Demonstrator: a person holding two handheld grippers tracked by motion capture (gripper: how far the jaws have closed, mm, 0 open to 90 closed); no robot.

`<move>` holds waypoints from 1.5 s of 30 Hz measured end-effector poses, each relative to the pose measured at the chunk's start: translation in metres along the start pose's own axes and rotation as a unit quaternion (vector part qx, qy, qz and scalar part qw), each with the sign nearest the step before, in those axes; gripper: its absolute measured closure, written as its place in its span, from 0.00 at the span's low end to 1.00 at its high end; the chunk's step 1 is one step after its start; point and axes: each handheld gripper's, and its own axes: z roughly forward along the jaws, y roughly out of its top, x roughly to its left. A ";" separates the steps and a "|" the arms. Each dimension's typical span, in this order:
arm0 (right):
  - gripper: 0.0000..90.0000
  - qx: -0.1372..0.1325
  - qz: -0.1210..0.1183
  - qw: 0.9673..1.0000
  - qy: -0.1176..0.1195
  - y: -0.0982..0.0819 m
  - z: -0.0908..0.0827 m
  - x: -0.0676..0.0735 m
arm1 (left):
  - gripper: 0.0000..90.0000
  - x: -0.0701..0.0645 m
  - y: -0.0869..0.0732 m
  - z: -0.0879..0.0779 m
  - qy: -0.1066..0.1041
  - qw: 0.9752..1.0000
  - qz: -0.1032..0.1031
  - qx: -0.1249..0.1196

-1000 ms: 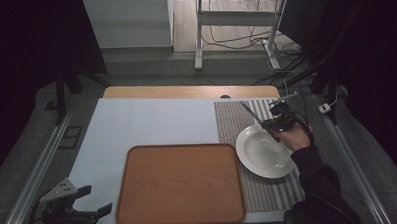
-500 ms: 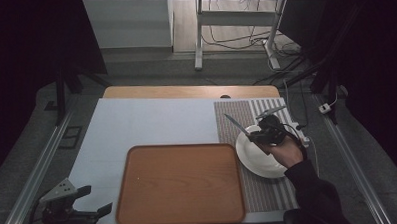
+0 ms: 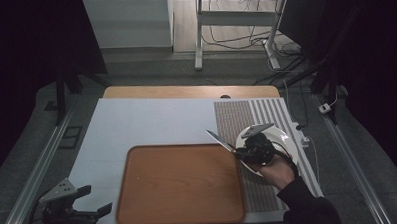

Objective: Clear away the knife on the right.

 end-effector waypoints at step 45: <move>1.00 0.058 -0.144 0.982 0.105 0.021 0.063 0.085 | 0.01 0.000 0.000 0.001 0.001 1.000 0.000 0.003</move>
